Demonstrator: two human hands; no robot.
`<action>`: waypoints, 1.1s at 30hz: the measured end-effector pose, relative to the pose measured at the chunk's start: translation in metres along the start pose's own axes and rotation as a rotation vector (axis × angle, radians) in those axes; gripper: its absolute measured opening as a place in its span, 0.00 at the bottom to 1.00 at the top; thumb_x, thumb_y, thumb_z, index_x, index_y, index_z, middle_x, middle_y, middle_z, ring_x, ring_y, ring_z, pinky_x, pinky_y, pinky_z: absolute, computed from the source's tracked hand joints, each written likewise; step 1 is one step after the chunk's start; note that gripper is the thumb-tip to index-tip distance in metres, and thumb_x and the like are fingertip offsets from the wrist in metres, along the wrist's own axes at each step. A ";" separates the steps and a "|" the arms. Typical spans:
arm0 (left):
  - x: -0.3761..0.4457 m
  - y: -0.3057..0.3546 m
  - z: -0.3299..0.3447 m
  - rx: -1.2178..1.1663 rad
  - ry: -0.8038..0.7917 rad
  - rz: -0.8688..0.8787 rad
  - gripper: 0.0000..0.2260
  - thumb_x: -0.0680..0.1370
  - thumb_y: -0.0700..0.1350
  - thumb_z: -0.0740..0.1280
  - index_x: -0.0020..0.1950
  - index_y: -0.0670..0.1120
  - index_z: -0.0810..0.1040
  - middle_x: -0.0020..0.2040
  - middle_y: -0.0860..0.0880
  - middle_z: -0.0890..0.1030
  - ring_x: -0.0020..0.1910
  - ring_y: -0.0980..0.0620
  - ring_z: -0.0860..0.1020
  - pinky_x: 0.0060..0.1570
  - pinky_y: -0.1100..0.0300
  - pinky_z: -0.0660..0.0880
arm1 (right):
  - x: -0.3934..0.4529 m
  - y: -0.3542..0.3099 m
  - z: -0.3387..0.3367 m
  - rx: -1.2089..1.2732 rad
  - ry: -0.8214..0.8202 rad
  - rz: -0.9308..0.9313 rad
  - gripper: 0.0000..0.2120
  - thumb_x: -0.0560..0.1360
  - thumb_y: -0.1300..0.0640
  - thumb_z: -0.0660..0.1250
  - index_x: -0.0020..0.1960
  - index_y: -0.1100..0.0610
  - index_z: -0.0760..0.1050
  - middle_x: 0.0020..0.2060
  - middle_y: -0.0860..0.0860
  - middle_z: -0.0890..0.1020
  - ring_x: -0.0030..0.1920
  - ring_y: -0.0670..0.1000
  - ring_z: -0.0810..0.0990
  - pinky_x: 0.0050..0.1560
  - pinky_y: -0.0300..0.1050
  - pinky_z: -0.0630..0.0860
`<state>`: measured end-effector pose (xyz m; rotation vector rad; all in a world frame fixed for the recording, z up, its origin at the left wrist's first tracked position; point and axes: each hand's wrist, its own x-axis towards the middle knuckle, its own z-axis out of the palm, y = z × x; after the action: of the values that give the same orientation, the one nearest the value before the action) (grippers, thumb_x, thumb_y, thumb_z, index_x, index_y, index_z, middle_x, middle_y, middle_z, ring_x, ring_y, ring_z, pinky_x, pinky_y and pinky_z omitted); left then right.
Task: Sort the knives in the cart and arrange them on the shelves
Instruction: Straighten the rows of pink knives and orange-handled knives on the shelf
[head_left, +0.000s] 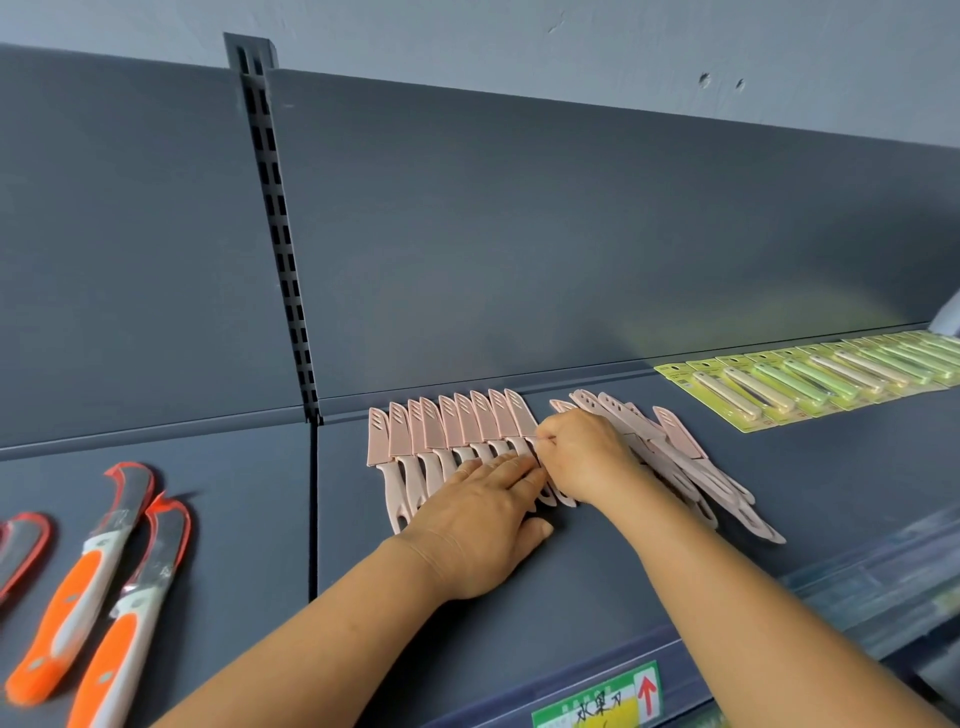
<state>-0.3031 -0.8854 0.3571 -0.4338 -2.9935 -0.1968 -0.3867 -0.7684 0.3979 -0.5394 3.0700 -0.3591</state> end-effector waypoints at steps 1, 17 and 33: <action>0.000 0.000 0.000 0.004 0.003 0.004 0.26 0.81 0.56 0.52 0.78 0.51 0.52 0.78 0.52 0.52 0.76 0.52 0.51 0.73 0.57 0.44 | -0.004 0.003 0.000 -0.012 0.008 -0.010 0.06 0.73 0.64 0.63 0.40 0.56 0.75 0.42 0.55 0.79 0.43 0.57 0.76 0.38 0.40 0.68; 0.002 0.011 -0.008 0.077 -0.038 -0.008 0.27 0.81 0.57 0.52 0.78 0.50 0.49 0.78 0.52 0.49 0.76 0.53 0.49 0.72 0.61 0.41 | -0.011 0.048 0.004 -0.087 0.089 -0.120 0.15 0.78 0.52 0.59 0.63 0.54 0.72 0.64 0.50 0.72 0.65 0.54 0.65 0.64 0.48 0.64; 0.083 0.085 0.003 0.032 -0.059 -0.049 0.25 0.82 0.54 0.53 0.77 0.49 0.54 0.78 0.50 0.54 0.76 0.50 0.53 0.72 0.56 0.49 | 0.008 0.138 -0.015 0.003 0.016 -0.205 0.18 0.81 0.51 0.52 0.69 0.45 0.68 0.69 0.44 0.66 0.68 0.51 0.61 0.69 0.46 0.60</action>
<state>-0.3580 -0.7807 0.3739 -0.3697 -3.0625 -0.1423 -0.4414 -0.6417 0.3817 -0.8578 3.0351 -0.3713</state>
